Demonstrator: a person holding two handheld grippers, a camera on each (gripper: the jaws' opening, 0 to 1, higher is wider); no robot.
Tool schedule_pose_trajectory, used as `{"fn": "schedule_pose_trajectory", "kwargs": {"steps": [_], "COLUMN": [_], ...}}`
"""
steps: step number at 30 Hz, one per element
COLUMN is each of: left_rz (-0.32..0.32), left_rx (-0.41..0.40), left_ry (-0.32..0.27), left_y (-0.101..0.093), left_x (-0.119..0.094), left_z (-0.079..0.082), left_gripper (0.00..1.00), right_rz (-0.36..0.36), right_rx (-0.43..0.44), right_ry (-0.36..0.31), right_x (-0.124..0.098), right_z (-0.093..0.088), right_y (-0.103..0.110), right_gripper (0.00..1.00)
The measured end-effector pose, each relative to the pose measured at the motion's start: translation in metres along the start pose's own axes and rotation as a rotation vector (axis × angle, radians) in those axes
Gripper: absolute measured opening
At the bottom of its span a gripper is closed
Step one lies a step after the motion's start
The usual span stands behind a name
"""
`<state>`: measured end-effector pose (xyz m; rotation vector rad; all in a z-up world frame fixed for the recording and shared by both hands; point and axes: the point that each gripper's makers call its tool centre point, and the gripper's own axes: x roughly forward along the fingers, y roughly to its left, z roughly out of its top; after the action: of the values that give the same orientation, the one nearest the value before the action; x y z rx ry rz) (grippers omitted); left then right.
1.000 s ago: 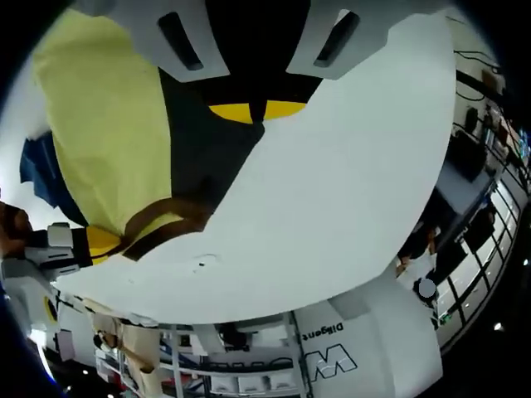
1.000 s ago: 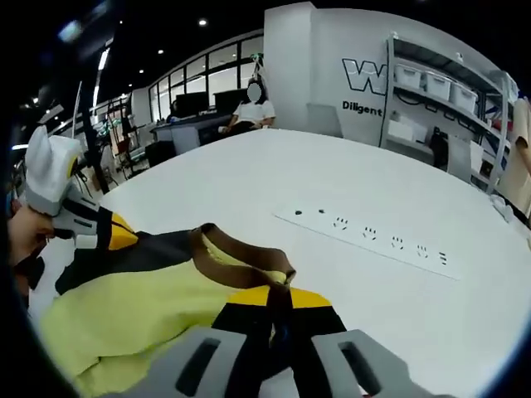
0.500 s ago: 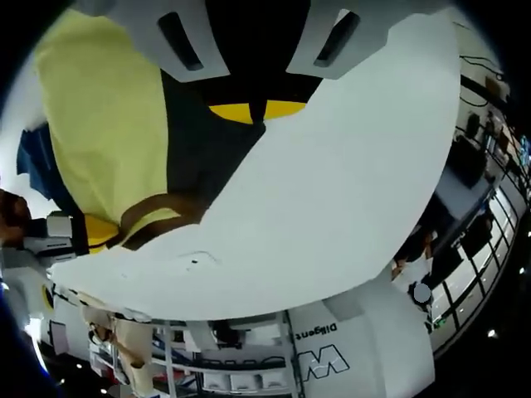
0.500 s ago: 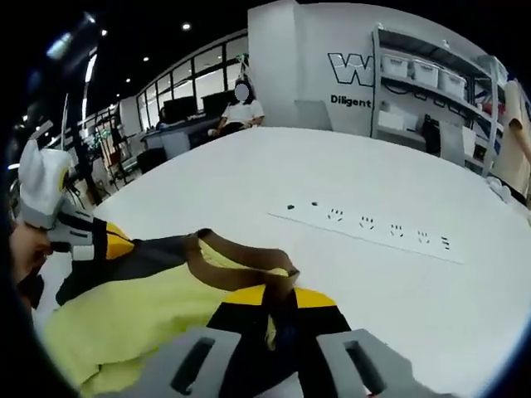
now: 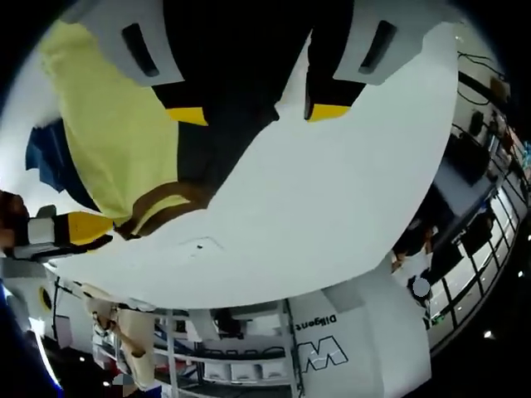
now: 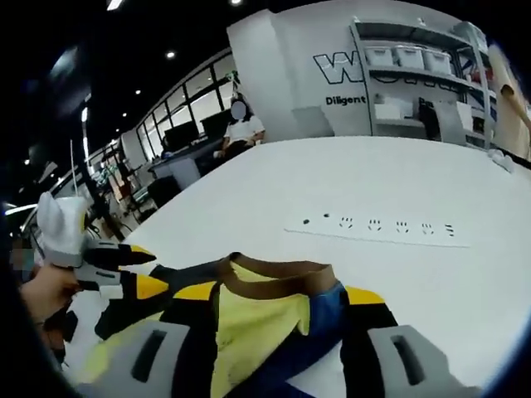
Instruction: Fold the garment on the visible template until the final outline fits inside the template.
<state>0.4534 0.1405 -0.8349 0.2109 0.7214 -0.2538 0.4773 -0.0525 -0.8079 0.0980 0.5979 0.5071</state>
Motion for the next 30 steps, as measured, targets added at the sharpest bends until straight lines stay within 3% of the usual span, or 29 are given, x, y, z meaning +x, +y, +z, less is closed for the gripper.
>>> {"fn": "schedule_pose_trajectory", "kwargs": {"steps": [6, 11, 19, 30], "left_rz": [-0.038, -0.054, -0.06, 0.01], "left_rx": [0.003, 0.0, -0.019, -0.017], "left_ry": [-0.037, -0.069, -0.079, -0.032], "left_y": [-0.009, -0.016, -0.019, 0.0], "left_x": [-0.014, -0.028, -0.044, -0.058], "left_z": [0.007, 0.01, -0.004, -0.036], "left_gripper": [0.66, 0.78, 0.8, 0.71], "right_rz": [0.031, 0.051, 0.089, 0.098], "right_rx": [-0.017, -0.06, -0.076, -0.06], "right_ry": [0.003, 0.013, 0.065, 0.078], "right_x": [-0.019, -0.031, -0.041, -0.055], "right_z": [0.0, -0.007, -0.029, -0.052], "right_y": [0.011, 0.018, 0.019, 0.02], "right_gripper": [0.82, 0.88, 0.89, 0.79]}}
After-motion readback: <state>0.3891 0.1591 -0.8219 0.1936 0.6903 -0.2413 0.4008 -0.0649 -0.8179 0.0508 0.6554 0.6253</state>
